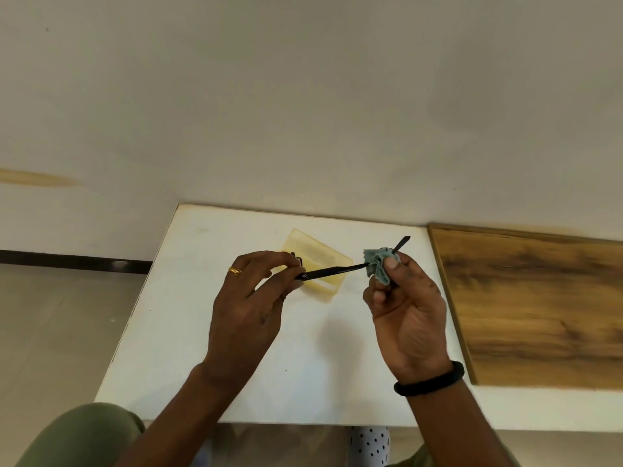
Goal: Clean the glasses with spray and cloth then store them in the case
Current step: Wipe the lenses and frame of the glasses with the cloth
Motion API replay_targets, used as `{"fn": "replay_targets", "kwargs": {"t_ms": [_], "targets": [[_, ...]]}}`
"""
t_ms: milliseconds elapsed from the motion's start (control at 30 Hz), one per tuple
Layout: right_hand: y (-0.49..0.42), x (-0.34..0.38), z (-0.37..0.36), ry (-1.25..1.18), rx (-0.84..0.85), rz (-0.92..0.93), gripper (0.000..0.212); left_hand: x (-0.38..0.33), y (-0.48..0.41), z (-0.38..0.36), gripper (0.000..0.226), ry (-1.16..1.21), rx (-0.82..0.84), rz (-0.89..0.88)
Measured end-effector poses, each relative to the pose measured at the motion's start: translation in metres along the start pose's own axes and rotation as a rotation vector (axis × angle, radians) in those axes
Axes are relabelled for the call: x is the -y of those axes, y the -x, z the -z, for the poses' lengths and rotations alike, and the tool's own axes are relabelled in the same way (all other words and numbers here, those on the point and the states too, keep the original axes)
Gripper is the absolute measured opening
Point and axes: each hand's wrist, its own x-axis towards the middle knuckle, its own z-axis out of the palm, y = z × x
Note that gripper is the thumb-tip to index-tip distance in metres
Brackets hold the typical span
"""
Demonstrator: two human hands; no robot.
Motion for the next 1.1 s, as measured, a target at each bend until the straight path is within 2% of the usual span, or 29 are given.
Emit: {"fn": "replay_targets", "kwargs": {"t_ms": [267, 433, 500, 633, 800, 967, 1100], "targets": [[-0.012, 0.010, 0.018, -0.125, 0.003, -0.077, 0.010, 0.003, -0.002, 0.003, 0.014, 0.037, -0.025, -0.008], [-0.017, 0.016, 0.026, -0.072, -0.058, 0.009, 0.011, 0.009, -0.004, 0.007, 0.013, 0.029, -0.095, 0.046], [-0.015, 0.012, 0.025, 0.073, -0.048, 0.082, 0.006, 0.009, -0.005, 0.006, 0.012, 0.063, -0.129, 0.117], [-0.005, -0.007, 0.012, 0.518, 0.016, 0.196, 0.015, 0.006, -0.005, 0.004, 0.011, 0.193, -0.164, 0.274], [0.003, -0.042, -0.001, 0.829, 0.123, 0.242, 0.026, 0.005, -0.005, 0.004, 0.011, 0.297, -0.171, 0.409], [0.003, -0.064, 0.001, 1.350, 0.187, 0.569, 0.026, 0.001, -0.005, 0.003, 0.013, 0.323, -0.165, 0.470], [0.002, -0.072, -0.001, 1.510, 0.241, 0.680, 0.022, 0.001, -0.003, 0.001, 0.014, 0.336, -0.160, 0.557]]}}
